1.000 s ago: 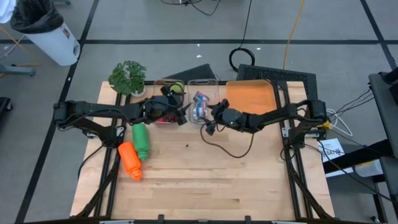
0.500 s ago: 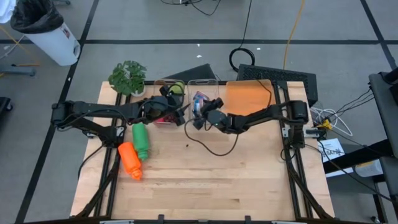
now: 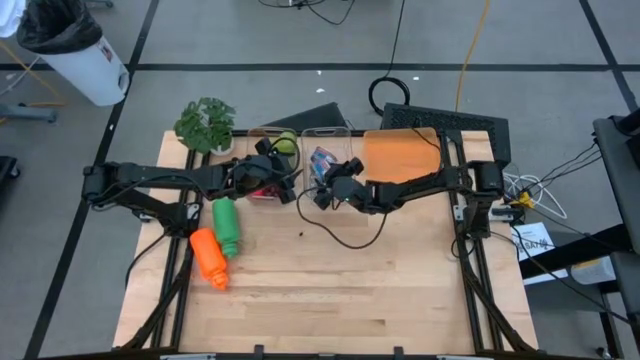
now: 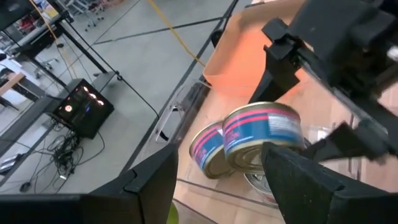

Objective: Pick & Place Food Item
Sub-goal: Put the blue pink tuna can into the right transparent bin, then put the green water bottle into the orange bin

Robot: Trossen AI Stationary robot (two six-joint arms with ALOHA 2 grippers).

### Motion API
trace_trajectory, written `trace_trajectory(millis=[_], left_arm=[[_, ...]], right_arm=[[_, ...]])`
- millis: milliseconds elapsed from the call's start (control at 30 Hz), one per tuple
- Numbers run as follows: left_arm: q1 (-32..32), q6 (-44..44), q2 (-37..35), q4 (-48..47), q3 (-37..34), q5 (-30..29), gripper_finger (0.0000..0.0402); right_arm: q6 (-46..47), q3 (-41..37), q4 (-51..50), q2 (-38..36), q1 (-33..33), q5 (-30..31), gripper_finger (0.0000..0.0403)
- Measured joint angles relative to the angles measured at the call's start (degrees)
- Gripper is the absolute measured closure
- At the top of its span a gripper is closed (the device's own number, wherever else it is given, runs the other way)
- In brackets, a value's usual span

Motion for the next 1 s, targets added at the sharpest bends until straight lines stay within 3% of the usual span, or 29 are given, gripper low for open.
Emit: trace_trajectory(millis=[200, 367, 500, 700, 867, 1000], left_arm=[[0.04, -1.04, 0.00, -0.14, 0.00, -0.20, 0.0158], [0.09, -1.87, 0.00, -0.23, 0.00, -0.22, 0.0158], [0.09, -3.12, 0.00, -0.29, 0.00, -0.28, 0.0158], [0.09, -4.72, 0.00, -0.58, 0.00, -0.20, 0.0158], [0.09, -6.33, -0.21, -1.20, 0.00, 0.58, 0.0158], [0.09, -8.89, -3.32, -4.63, 0.00, 7.79, 0.0158]], right_arm=[[-2.74, -0.24, -6.00, -3.59, 0.79, -2.02, 0.0122], [-14.03, -0.10, -9.45, -7.84, 1.61, -2.19, 0.0186], [-22.70, -0.09, -10.07, -8.98, 1.00, -6.56, 0.0248], [-23.40, -0.11, -13.50, -8.93, -0.55, -12.62, 0.0338], [-23.63, -0.13, -14.56, -9.73, -0.47, -13.78, 0.0387], [-24.35, -0.07, -16.53, -13.74, 0.66, -13.78, 0.0401]])
